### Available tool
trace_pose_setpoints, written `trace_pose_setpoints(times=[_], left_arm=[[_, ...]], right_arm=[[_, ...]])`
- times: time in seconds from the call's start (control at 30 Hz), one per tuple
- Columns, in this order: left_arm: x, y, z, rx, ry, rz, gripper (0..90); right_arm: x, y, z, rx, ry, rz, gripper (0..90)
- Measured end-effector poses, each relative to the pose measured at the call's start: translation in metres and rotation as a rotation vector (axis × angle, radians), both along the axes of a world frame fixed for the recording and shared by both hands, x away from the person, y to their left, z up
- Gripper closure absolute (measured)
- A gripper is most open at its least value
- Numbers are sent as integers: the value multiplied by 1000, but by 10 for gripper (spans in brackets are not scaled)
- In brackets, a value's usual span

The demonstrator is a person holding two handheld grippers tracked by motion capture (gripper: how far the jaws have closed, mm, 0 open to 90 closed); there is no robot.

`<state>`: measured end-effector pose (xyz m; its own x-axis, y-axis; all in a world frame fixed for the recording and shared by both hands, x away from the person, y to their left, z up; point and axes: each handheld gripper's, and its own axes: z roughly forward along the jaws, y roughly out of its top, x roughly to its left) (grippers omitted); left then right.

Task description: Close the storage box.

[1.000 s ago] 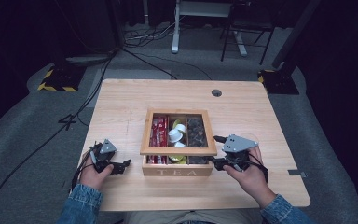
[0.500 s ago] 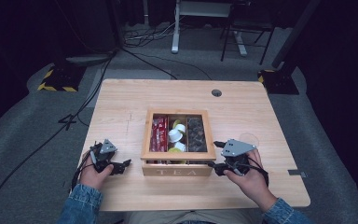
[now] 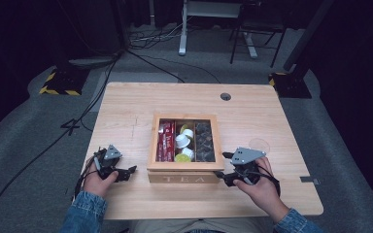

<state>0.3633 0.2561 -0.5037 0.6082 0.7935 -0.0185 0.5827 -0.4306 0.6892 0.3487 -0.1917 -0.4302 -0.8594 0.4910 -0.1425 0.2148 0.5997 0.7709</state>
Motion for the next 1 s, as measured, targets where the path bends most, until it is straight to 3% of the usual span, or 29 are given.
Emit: trace_pose_setpoints(times=[0.2,0.3,0.53,0.7,1.0], left_arm=[[1,0,0,-2,-1,0,160],[1,0,0,3,-4,-3,160],[1,0,0,1,-2,-3,159],[1,0,0,1,0,-3,160],[0,1,0,0,2,-4,160]], right_arm=[[-3,0,-5,-40,32,24,311],[-4,-4,-3,35,52,20,307],[-4,-4,3,52,49,21,292],[0,-6,10,98,58,21,283],[12,-35,40,179,42,-46,223]])
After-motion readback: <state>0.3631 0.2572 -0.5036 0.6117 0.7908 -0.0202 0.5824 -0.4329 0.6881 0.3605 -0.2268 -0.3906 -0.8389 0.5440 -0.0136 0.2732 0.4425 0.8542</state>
